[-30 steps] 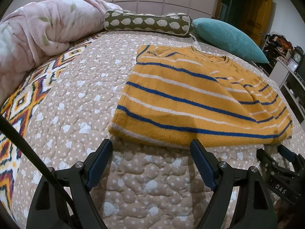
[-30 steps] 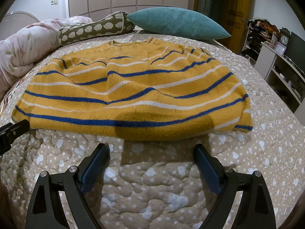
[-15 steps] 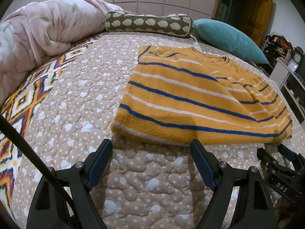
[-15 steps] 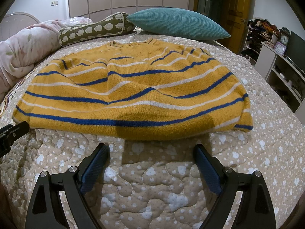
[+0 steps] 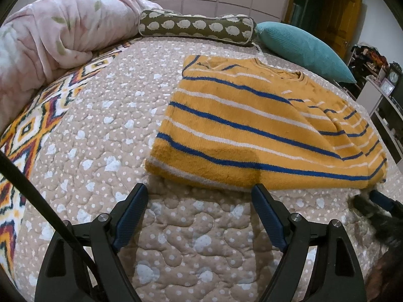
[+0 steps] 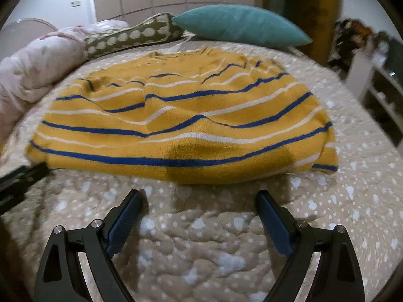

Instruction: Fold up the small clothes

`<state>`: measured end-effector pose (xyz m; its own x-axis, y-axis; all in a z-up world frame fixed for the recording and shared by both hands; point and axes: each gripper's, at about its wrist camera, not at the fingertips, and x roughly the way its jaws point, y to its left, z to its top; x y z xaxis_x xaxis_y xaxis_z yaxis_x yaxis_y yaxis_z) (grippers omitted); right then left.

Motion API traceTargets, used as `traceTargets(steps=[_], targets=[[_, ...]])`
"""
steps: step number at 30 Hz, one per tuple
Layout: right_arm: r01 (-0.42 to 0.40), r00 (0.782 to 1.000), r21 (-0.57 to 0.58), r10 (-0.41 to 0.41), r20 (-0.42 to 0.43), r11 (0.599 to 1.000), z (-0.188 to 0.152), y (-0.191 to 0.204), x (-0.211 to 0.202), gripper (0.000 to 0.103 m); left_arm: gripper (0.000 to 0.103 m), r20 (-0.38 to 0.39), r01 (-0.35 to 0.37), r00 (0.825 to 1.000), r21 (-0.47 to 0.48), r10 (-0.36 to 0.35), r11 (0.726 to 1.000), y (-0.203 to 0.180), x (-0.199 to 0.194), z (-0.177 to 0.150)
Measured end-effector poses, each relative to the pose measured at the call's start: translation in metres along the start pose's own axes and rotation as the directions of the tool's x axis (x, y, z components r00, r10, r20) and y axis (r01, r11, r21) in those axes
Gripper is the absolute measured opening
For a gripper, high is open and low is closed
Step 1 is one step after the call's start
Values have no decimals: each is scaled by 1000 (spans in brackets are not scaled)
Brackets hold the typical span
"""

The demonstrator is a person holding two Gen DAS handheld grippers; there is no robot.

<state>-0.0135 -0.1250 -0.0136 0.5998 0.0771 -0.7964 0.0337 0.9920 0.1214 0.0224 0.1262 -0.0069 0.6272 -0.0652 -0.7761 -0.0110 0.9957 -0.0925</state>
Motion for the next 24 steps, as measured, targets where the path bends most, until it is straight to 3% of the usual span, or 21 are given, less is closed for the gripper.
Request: traceTargets(steps=[5, 8, 11, 16, 17, 18, 20, 22, 24], targets=[[-46, 999, 229, 38, 39, 972, 9, -71, -17, 93, 85, -5, -10, 1000, 5, 10, 1000, -2, 1, 0], [-153, 988, 402, 140, 61, 903, 18, -111, -8, 93, 85, -3, -9, 1000, 6, 9, 1000, -2, 2, 0], [-253, 967, 491, 229, 109, 833, 33, -127, 10, 93, 85, -2, -7, 1000, 3, 7, 1000, -2, 2, 0], [-224, 975, 485, 190, 119, 846, 70, -120, 44, 91, 85, 8, 3, 1000, -2, -3, 1000, -1, 0, 1], [-216, 976, 484, 184, 113, 848, 77, -118, 48, 82, 85, 19, 15, 1000, -9, -15, 1000, 0, -3, 1], [-211, 977, 490, 185, 103, 846, 80, -120, 50, 57, 85, 33, 32, 999, -21, -31, 999, 3, -8, 2], [-230, 970, 542, 233, 65, 808, 92, -127, 61, 32, 85, 70, 64, 996, -44, -61, 997, 10, -19, 5], [-201, 976, 547, 211, 46, 812, 105, -124, 55, 24, 85, 121, 59, 991, -62, -51, 996, 22, -34, 10], [-149, 989, 458, 140, 53, 877, 128, -100, 36, 22, 85, 185, 27, 983, -108, -6, 994, 43, -50, 15]])
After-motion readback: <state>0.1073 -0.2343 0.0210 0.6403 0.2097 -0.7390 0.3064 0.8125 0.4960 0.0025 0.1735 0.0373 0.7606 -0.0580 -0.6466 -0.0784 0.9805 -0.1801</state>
